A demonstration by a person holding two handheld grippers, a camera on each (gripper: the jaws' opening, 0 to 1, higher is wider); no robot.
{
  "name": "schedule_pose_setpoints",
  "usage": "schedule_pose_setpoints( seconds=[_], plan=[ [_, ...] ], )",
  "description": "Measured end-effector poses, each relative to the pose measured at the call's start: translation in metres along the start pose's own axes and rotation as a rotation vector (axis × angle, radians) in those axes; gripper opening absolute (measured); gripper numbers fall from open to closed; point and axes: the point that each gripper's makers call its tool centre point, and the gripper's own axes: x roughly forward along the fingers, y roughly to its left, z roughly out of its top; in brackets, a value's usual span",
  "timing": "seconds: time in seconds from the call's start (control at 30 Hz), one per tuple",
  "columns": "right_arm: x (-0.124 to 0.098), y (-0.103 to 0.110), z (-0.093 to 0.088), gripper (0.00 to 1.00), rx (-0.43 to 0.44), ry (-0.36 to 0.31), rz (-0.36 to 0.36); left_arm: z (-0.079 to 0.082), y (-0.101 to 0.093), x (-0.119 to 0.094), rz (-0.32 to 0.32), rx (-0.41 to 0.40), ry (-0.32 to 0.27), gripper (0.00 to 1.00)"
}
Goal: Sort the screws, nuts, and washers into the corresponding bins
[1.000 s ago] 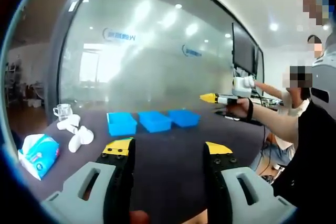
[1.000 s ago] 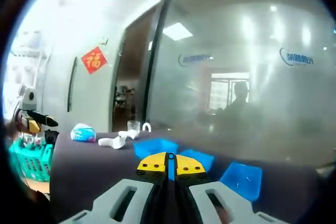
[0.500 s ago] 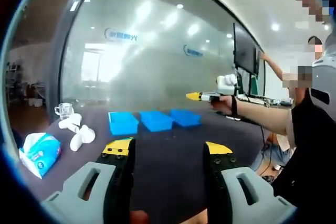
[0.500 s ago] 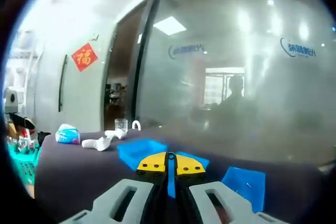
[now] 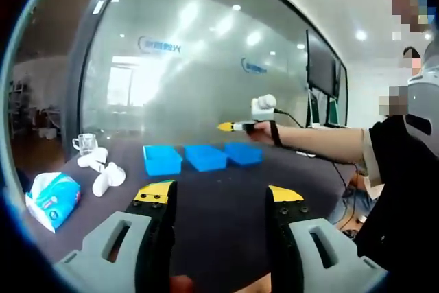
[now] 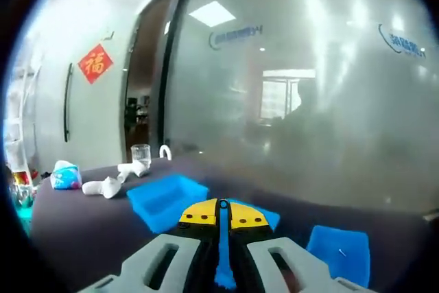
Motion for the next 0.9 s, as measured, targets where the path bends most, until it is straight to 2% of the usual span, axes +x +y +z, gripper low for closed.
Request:
schedule_pose_setpoints(
  seconds=[0.07, 0.2, 0.33, 0.5, 0.77, 0.9],
  plan=[
    [0.011, 0.001, -0.009, 0.01, -0.075, 0.046, -0.006, 0.001, 0.001, -0.001, 0.004, 0.0, -0.002, 0.51],
    [0.022, 0.001, -0.015, 0.02, -0.062, 0.067, -0.014, 0.001, 0.003, -0.002, 0.013, -0.005, -0.004, 0.51],
    [0.026, -0.003, -0.017, 0.02, 0.017, 0.063, -0.025, -0.002, 0.004, -0.003, 0.017, -0.005, 0.003, 0.51],
    [0.029, -0.01, -0.02, 0.02, 0.013, 0.07, -0.041, -0.002, 0.006, -0.005, 0.025, -0.009, 0.002, 0.51],
    [0.033, -0.011, -0.017, 0.02, -0.004, 0.063, -0.033, -0.001, 0.003, -0.004, 0.022, -0.006, 0.002, 0.51],
    [0.033, -0.011, -0.015, 0.06, -0.012, 0.053, -0.037, -0.002, 0.004, -0.006, 0.025, -0.008, 0.003, 0.51]
  ],
)
